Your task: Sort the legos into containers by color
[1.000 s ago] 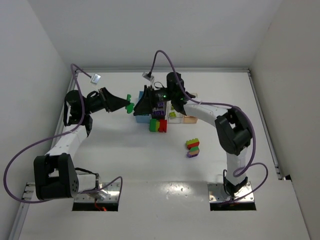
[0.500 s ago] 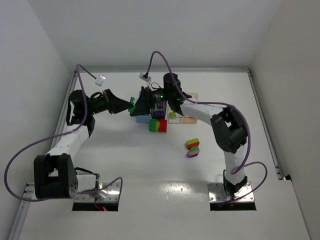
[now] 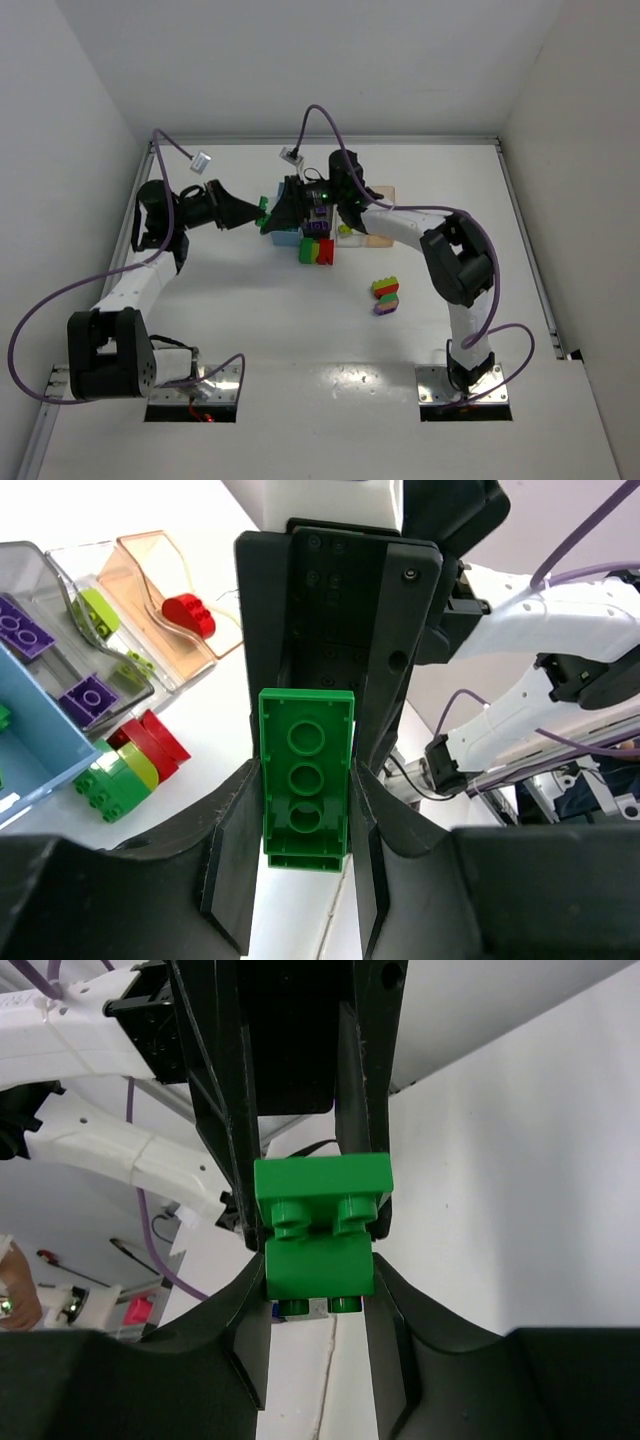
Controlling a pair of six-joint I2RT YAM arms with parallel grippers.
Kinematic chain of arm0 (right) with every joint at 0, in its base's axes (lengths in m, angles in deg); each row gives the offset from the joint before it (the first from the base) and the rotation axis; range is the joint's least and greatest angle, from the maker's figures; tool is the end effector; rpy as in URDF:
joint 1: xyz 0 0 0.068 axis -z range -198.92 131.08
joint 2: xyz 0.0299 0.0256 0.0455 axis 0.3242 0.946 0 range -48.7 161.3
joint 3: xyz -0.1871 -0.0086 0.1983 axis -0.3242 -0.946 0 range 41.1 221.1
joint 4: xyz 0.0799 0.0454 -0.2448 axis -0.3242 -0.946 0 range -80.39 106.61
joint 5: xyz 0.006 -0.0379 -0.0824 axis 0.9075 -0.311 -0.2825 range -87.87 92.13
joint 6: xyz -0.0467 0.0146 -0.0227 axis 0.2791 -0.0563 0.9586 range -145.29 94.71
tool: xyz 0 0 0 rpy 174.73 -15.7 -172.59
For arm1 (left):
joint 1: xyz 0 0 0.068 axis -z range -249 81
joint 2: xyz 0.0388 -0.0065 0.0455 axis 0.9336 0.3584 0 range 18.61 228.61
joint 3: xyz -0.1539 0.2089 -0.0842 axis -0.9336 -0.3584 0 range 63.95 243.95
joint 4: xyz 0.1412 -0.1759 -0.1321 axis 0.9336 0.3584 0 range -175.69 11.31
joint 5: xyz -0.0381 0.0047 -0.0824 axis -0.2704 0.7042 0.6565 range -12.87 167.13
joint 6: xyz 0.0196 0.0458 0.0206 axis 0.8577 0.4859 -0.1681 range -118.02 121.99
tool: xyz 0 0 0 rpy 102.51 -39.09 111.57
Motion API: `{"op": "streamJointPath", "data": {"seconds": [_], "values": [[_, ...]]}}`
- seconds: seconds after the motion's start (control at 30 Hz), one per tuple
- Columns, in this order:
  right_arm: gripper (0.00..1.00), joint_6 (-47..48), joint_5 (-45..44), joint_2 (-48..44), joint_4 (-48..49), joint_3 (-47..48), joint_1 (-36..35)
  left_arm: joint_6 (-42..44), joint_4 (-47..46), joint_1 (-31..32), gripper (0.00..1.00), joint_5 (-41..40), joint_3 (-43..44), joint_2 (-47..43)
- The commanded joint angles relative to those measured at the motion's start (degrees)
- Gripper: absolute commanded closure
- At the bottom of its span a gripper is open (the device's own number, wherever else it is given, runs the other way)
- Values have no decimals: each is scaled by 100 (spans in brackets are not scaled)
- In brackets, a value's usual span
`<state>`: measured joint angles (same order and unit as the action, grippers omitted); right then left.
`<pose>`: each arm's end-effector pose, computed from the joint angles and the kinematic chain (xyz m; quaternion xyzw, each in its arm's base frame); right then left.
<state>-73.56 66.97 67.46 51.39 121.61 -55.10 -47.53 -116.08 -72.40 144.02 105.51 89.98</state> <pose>0.3518 0.2974 0.2550 -0.3108 0.6377 0.6809 0.1820 0.2675 -0.0169 0.2948 0.0891 0.7000 -0.5891 0.3937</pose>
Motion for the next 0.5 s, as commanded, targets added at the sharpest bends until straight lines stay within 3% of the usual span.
{"op": "streamJointPath", "data": {"seconds": [0.0, 0.3, 0.33, 0.37, 0.47], "values": [[100, 143, 222, -374, 511, -342, 41, 12, -291, -423, 92, -343, 98, -150], [100, 467, 284, -901, 302, -1116, 349, -103, -425, -707, 92, -615, 369, 61], [100, 720, 223, -963, 5, -1116, 418, 524, -76, -549, 92, -738, 475, 113], [100, 879, 74, -964, -172, -1169, 506, 957, 1007, -435, 92, -1218, 615, 114], [100, 1757, -451, -1165, -1252, -1169, 700, 2187, 2375, 110, 91, -2081, 1090, 262]]}}
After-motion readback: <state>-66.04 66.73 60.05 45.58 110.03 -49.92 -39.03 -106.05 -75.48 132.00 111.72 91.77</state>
